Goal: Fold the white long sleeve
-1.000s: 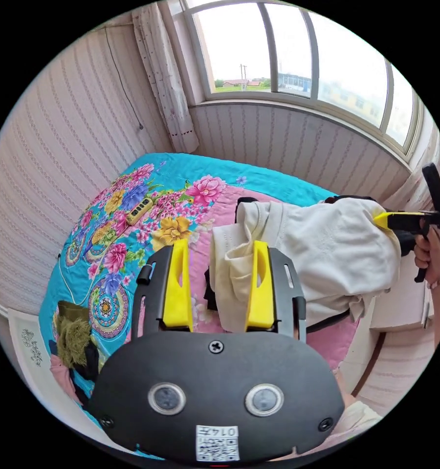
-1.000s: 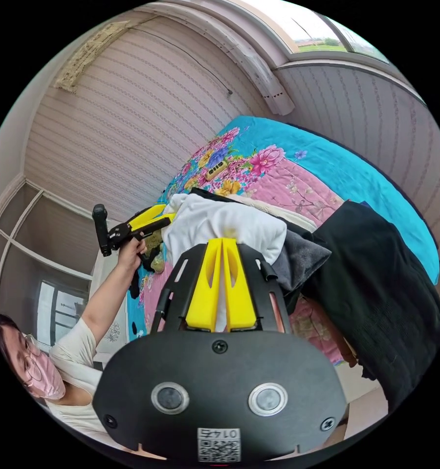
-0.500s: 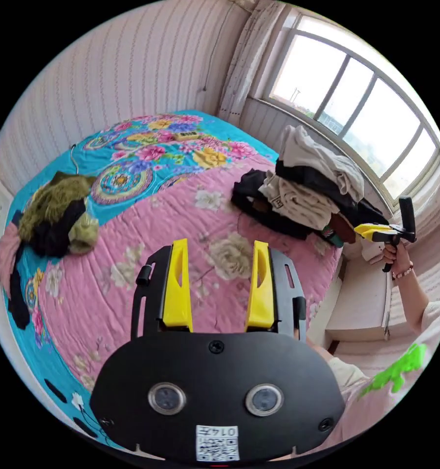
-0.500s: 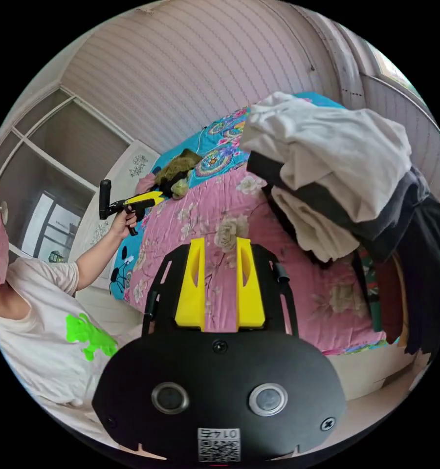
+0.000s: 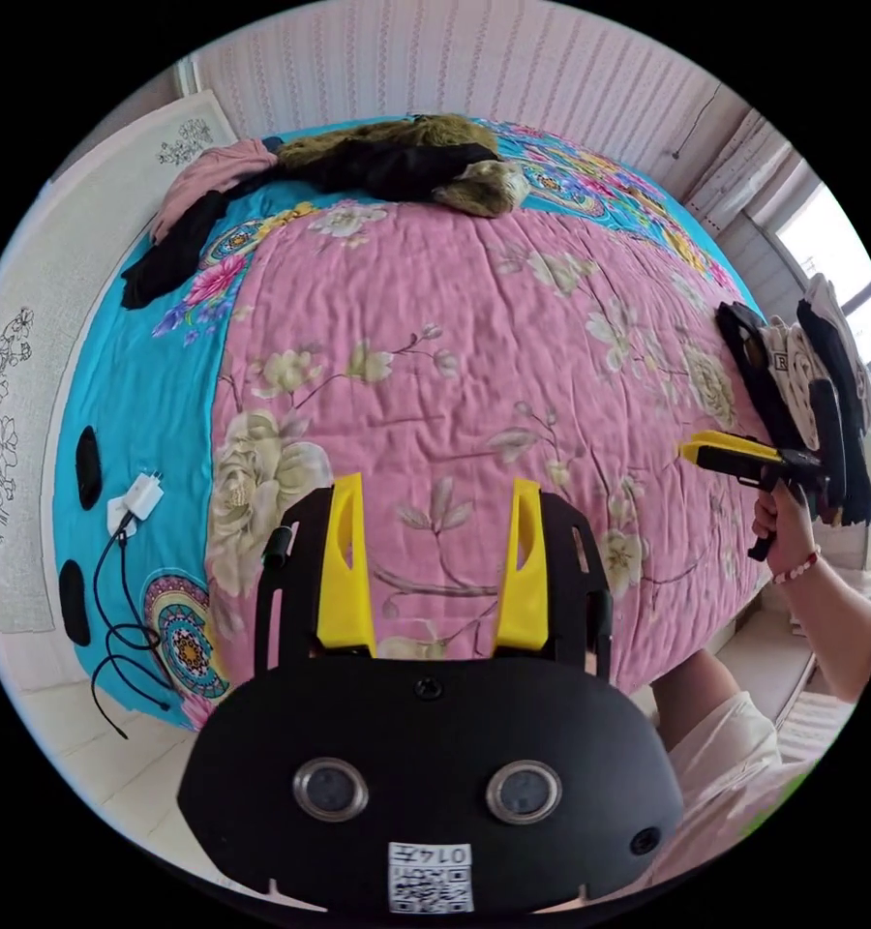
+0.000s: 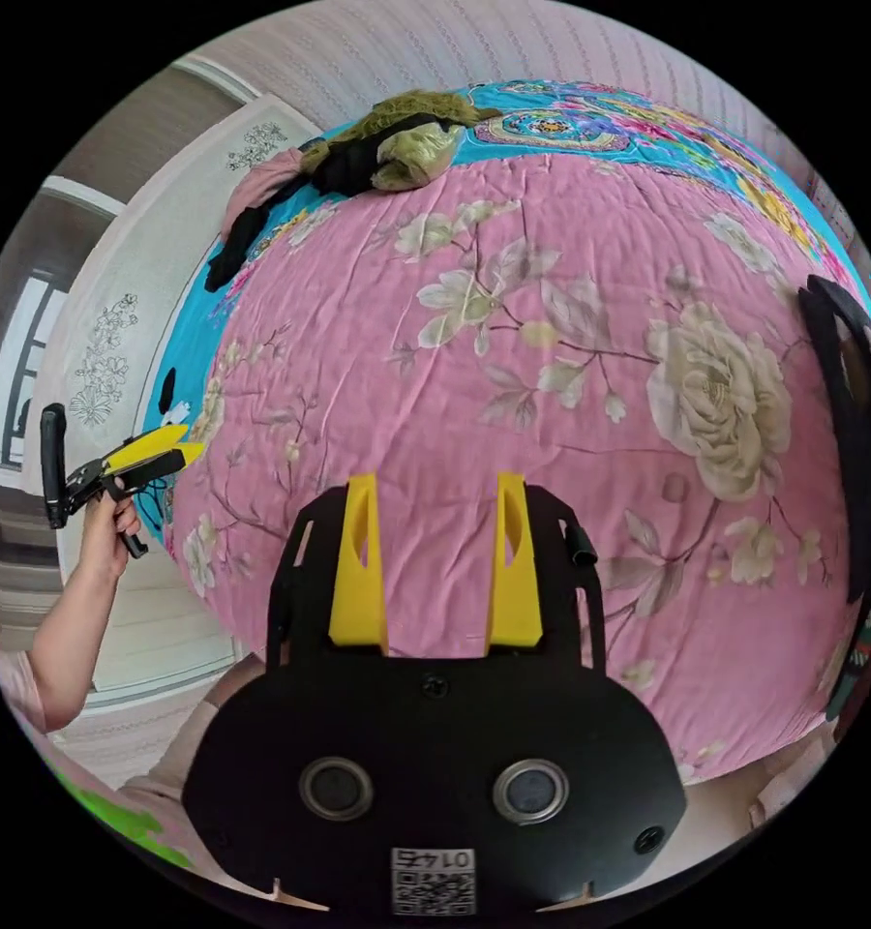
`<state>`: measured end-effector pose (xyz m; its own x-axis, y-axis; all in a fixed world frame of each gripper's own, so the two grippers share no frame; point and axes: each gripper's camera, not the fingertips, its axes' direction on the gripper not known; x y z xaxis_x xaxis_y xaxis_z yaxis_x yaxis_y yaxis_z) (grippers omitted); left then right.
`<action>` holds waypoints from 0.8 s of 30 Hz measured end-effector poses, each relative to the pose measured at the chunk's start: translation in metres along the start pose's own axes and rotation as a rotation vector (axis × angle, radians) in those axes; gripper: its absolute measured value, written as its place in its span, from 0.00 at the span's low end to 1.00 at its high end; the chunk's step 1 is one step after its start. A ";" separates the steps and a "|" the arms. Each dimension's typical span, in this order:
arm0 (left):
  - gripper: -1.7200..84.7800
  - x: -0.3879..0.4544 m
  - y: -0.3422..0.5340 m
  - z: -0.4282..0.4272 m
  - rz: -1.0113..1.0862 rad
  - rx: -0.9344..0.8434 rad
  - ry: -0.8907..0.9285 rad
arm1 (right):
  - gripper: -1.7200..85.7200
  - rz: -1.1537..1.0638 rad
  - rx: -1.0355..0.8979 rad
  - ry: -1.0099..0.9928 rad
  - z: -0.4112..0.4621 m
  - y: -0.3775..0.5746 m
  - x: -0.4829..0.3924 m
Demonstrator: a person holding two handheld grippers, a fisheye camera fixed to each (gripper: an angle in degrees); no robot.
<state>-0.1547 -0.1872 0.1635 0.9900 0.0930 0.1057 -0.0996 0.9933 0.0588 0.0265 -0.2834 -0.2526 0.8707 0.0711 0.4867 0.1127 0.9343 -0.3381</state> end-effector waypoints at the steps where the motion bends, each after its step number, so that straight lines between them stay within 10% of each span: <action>1: 0.26 -0.011 -0.004 -0.002 -0.013 0.039 0.002 | 0.22 0.002 0.008 0.016 0.011 -0.007 -0.001; 24: 0.30 -0.134 0.040 -0.063 -0.048 0.187 -0.036 | 0.26 -0.071 0.274 0.247 0.264 -0.048 0.056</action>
<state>-0.2848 -0.1558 0.0894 0.9903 0.0399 0.1334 -0.0723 0.9662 0.2474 -0.0565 -0.2319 0.0030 0.9582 -0.0519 0.2813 0.0732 0.9951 -0.0660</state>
